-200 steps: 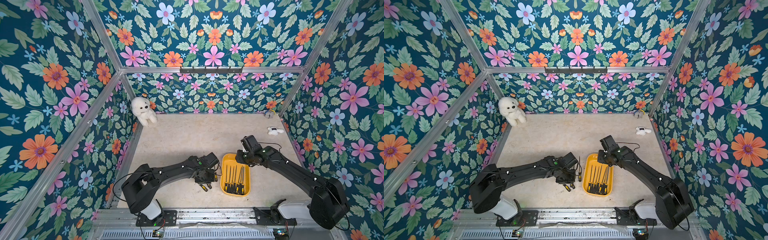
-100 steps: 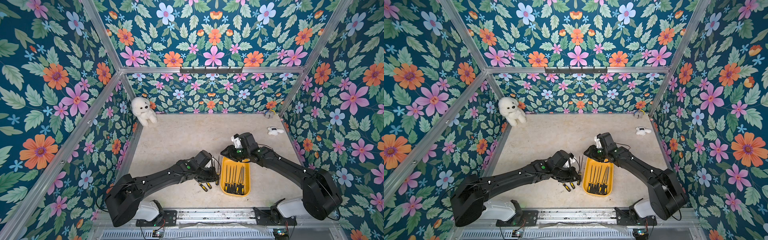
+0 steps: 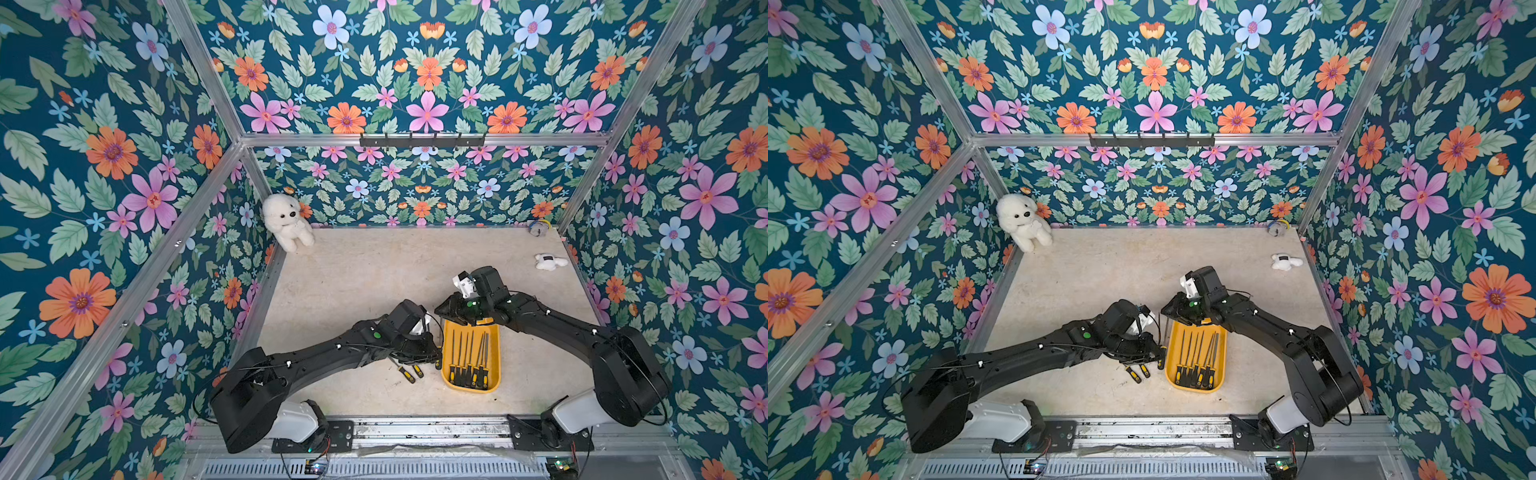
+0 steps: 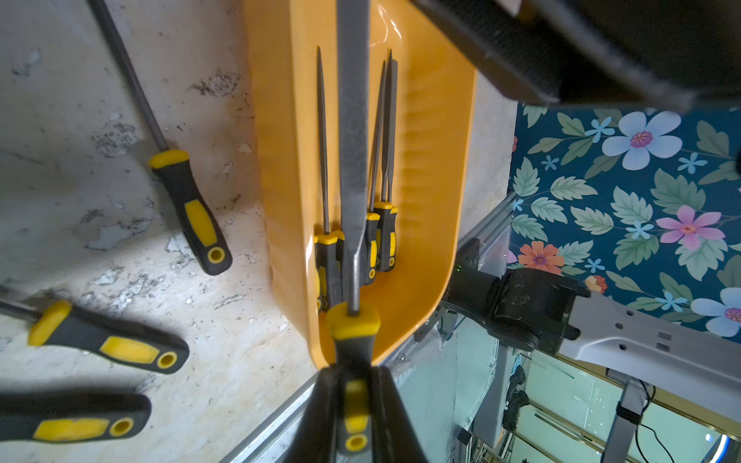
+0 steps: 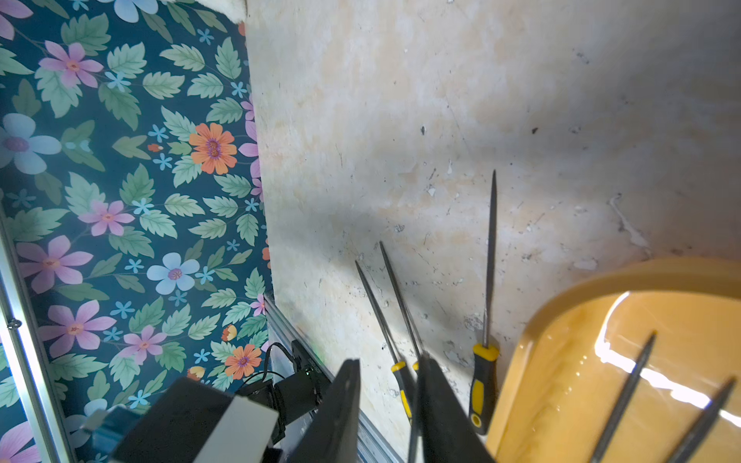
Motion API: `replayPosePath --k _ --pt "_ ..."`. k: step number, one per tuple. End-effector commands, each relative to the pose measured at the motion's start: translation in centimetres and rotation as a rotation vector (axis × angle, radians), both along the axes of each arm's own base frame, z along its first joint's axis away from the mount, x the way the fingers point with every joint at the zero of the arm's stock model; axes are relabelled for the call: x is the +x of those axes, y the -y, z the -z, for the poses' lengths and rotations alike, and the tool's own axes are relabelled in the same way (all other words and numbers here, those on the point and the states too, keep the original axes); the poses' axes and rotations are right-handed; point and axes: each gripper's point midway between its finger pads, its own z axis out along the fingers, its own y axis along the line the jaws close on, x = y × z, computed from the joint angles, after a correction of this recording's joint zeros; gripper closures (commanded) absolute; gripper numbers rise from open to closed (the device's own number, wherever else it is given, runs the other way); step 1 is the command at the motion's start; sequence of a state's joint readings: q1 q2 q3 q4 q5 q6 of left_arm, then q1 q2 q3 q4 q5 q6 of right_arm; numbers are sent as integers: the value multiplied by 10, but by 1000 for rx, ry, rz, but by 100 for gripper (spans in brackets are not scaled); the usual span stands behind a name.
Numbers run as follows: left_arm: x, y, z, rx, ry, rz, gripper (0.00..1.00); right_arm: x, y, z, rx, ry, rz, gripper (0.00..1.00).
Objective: Put the file tool into the storage box
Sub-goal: Place the file tool in the storage box.
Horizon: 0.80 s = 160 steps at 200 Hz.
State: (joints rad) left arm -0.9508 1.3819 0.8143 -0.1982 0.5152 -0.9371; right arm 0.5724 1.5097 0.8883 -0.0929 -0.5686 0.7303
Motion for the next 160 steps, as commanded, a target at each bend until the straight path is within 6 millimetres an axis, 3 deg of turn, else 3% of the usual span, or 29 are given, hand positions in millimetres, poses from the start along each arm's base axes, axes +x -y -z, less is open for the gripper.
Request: replayPosePath --k 1,21,59,74,81,106,116,133,160 --pt "3 6 -5 -29 12 6 100 -4 1 3 -11 -4 -16 73" --pt "4 7 -4 -26 11 11 100 -4 3 5 -28 -10 -18 79" --pt "8 7 -3 -26 8 6 100 -5 5 9 -54 -17 -22 100" --pt "10 7 -6 -38 10 6 98 -4 9 11 -89 -18 -13 100" --pt "11 6 -7 -42 9 1 90 -3 12 11 -114 -15 -5 100" --pt "20 0 -17 -79 28 -33 43 0 31 8 -200 -14 29 100" --pt "25 -3 -24 -108 53 -51 31 2 41 6 -224 -19 47 100" --pt "32 -14 -29 -136 64 -96 20 3 59 6 -283 -14 76 100" --pt "38 -33 -15 -91 54 -144 18 -5 78 21 -407 -61 73 100"
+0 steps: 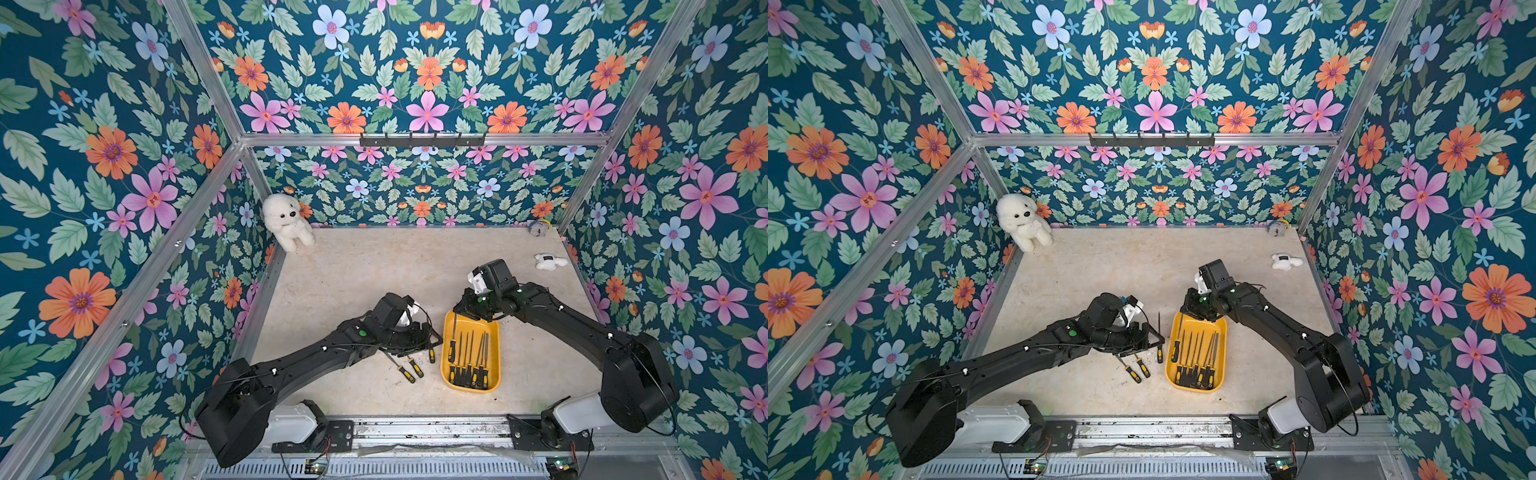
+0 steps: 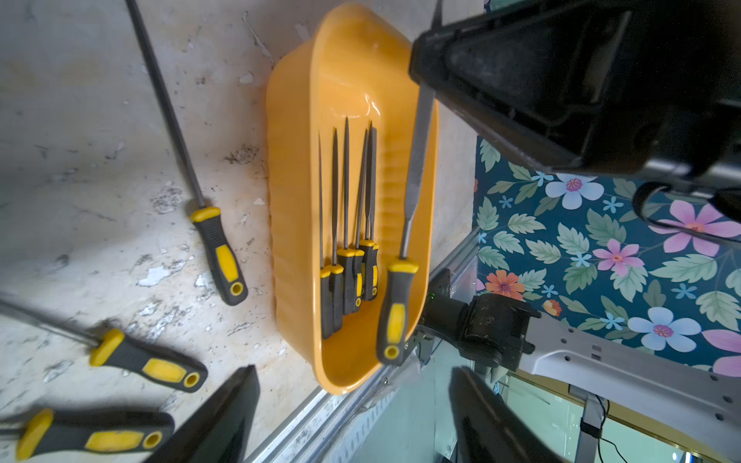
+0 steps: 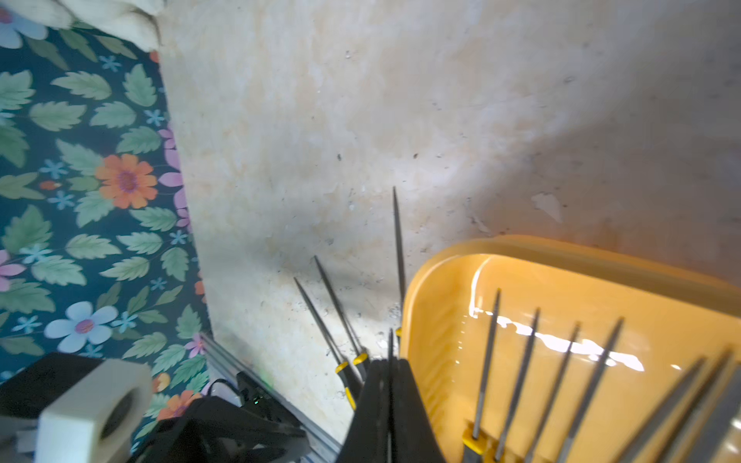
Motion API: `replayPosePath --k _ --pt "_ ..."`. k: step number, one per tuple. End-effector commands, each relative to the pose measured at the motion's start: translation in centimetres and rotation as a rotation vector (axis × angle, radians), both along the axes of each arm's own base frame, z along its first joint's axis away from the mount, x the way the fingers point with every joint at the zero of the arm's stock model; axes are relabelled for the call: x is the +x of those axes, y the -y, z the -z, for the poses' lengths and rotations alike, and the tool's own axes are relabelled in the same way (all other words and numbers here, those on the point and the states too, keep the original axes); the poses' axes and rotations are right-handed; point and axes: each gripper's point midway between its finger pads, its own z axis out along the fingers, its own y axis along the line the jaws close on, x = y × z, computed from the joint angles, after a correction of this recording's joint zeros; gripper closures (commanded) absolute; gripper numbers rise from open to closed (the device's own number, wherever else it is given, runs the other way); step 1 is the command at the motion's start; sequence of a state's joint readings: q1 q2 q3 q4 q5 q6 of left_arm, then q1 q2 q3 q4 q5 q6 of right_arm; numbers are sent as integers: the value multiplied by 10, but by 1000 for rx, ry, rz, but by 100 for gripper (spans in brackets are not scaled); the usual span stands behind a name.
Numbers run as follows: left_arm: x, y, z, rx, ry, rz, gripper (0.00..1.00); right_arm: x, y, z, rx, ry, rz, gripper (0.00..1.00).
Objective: Put the file tool into the storage box
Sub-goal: Place the file tool in the storage box.
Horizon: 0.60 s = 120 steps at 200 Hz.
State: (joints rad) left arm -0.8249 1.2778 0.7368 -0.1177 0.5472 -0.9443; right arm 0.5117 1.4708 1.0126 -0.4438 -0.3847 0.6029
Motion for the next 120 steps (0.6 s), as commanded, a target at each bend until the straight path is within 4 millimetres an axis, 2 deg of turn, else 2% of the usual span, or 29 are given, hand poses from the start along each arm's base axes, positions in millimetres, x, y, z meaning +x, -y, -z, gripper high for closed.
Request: replayPosePath --k 1,42,70,97,120 --pt "7 -9 3 8 6 -38 18 -16 26 23 -156 -72 -3 100" --pt "8 -19 18 47 -8 -60 18 -18 17 40 -118 -88 31 100" --pt "6 -24 25 65 -15 -69 18 -26 1 52 -140 -90 -12 100" --pt "7 -29 28 74 -14 -86 18 -31 1 69 -191 -108 -18 100" --pt "6 -34 31 82 -18 -103 19 -32 1 72 -195 -99 -17 100"
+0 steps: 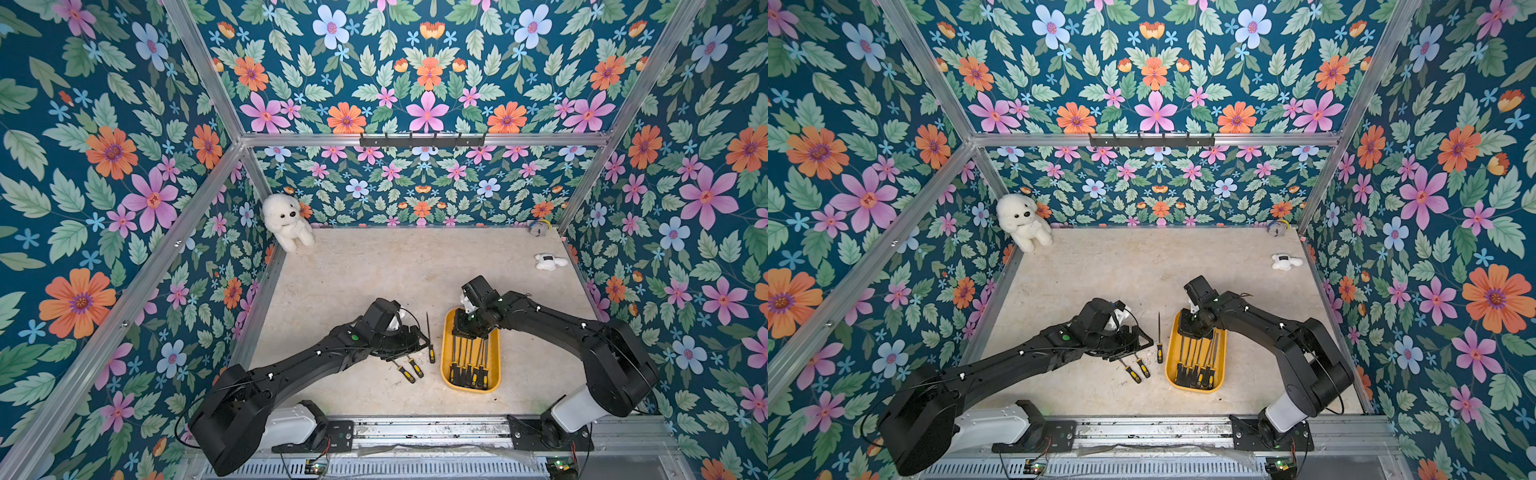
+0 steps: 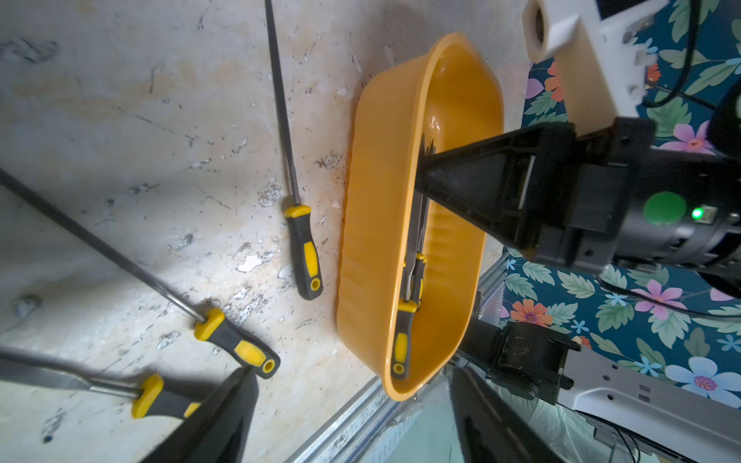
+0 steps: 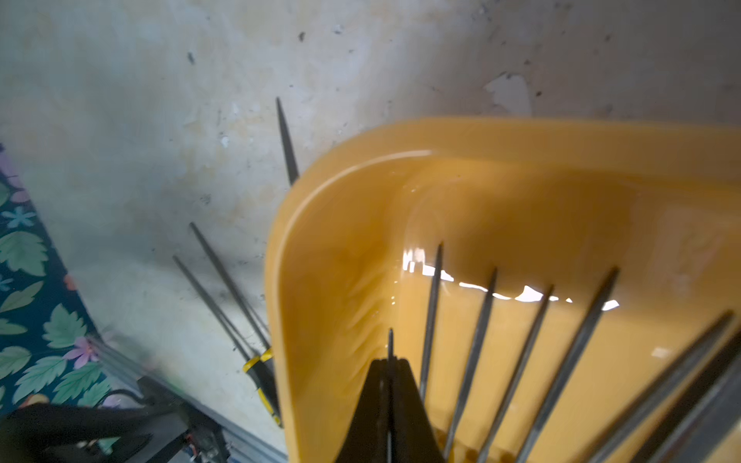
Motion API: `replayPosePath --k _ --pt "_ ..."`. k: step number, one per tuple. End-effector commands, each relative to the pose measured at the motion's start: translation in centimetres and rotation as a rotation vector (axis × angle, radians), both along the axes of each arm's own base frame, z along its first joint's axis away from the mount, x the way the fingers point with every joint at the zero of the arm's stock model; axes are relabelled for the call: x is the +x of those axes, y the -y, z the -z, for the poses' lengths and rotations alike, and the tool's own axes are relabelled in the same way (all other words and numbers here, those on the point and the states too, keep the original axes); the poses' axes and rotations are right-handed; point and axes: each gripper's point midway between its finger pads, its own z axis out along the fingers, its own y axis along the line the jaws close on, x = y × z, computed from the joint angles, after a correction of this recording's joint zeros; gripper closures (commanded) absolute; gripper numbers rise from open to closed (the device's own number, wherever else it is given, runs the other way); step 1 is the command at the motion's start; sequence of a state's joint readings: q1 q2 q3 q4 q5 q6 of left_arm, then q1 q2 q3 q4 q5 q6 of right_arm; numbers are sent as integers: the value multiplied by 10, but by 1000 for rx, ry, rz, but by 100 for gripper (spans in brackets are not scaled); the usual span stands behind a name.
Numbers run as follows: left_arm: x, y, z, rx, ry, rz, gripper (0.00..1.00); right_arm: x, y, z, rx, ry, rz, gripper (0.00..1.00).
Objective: Put the file tool into the storage box
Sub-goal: Place the file tool in the storage box.
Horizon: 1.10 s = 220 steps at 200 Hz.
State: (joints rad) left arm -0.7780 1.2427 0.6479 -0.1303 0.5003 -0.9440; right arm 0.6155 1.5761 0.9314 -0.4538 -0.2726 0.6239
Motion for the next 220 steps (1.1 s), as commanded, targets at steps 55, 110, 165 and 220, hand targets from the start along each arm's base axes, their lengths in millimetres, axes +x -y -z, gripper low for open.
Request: replayPosePath --k 55,110,165,220 --pt "1 -16 10 29 -6 -68 19 2 -3 12 -19 38 1 100" --pt "5 -16 13 34 -8 -99 19 -2 0 19 -26 39 13 90" --pt "13 -12 14 51 -31 -124 20 0 2 10 -27 58 18 71" --pt "19 -5 14 125 -110 -161 34 8 5 -26 -2 131 35 66"
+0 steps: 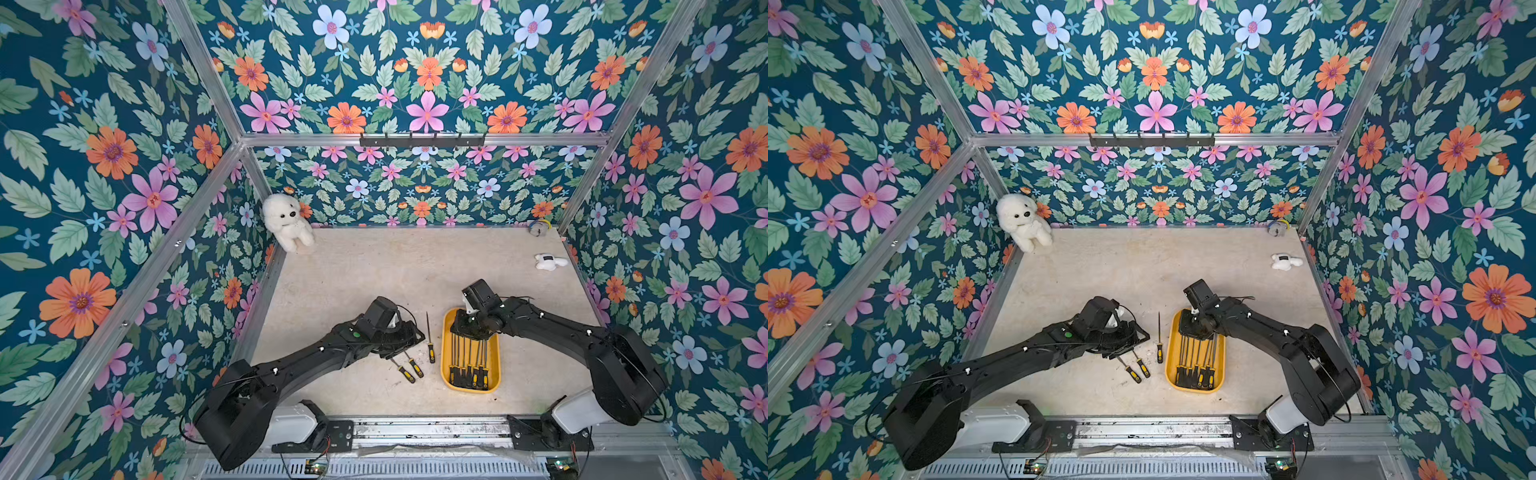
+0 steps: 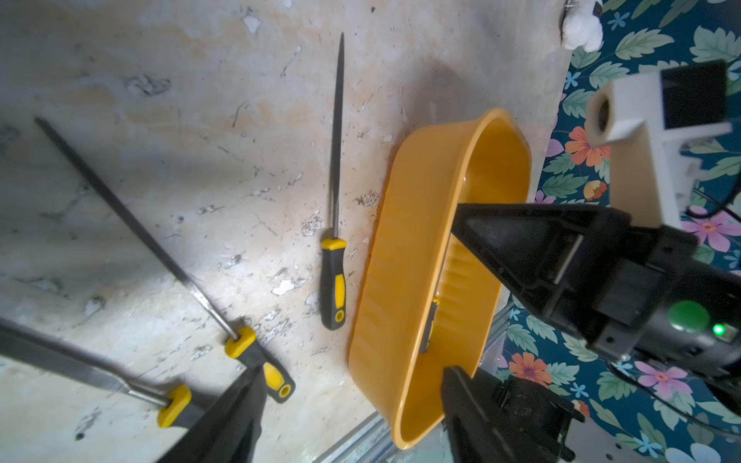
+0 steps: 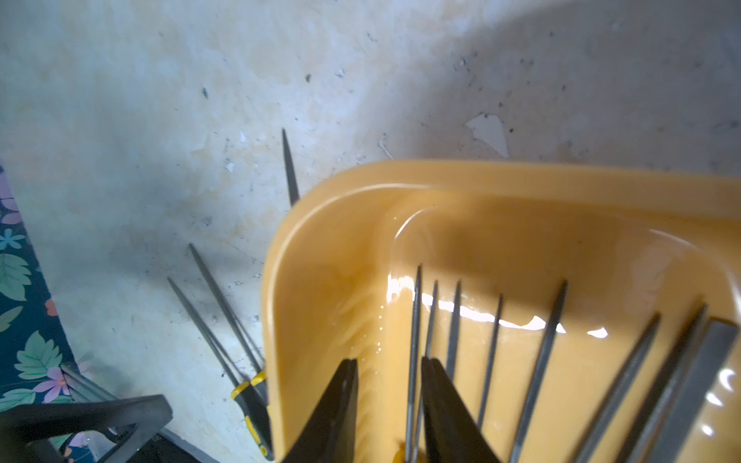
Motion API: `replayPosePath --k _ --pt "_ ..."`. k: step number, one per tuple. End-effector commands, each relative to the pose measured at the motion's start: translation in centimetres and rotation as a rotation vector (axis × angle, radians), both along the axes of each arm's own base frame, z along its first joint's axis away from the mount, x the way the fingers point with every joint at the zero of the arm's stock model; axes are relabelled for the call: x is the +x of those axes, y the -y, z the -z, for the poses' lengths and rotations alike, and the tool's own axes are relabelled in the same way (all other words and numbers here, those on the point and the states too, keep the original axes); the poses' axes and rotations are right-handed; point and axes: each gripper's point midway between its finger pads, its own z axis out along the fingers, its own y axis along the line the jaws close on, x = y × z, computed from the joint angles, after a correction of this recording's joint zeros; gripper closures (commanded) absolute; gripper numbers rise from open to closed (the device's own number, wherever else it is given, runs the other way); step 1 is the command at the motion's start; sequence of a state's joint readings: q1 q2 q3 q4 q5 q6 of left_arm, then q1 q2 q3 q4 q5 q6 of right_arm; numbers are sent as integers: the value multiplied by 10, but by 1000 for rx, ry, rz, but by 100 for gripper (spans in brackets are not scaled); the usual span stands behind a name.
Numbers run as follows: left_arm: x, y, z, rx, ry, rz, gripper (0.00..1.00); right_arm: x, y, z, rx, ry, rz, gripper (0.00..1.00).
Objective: Put the file tool into the storage box
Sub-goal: Place the file tool in the storage box, then pick up the file tool from the center of the board.
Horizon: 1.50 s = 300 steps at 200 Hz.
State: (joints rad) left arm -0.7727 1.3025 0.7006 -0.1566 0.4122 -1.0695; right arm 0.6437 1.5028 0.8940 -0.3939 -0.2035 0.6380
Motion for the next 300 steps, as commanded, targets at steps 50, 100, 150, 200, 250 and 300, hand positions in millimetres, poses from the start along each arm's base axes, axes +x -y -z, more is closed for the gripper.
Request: replayPosePath --k 50,100,150,200,250,300 --pt "-7 8 35 226 -105 14 52 1 18 -29 11 40 40 66" --pt "-6 12 53 282 -105 -3 58 -9 37 -36 13 62 61 66" --pt "-7 28 59 277 -108 30 52 -21 51 -28 4 53 79 66" --pt "-5 33 68 322 -107 63 49 -27 62 -27 13 56 102 66" --pt "-8 35 76 334 -128 94 49 -32 67 -23 12 50 111 66" --pt "-14 28 90 427 -160 162 41 -31 67 -23 16 55 112 65"
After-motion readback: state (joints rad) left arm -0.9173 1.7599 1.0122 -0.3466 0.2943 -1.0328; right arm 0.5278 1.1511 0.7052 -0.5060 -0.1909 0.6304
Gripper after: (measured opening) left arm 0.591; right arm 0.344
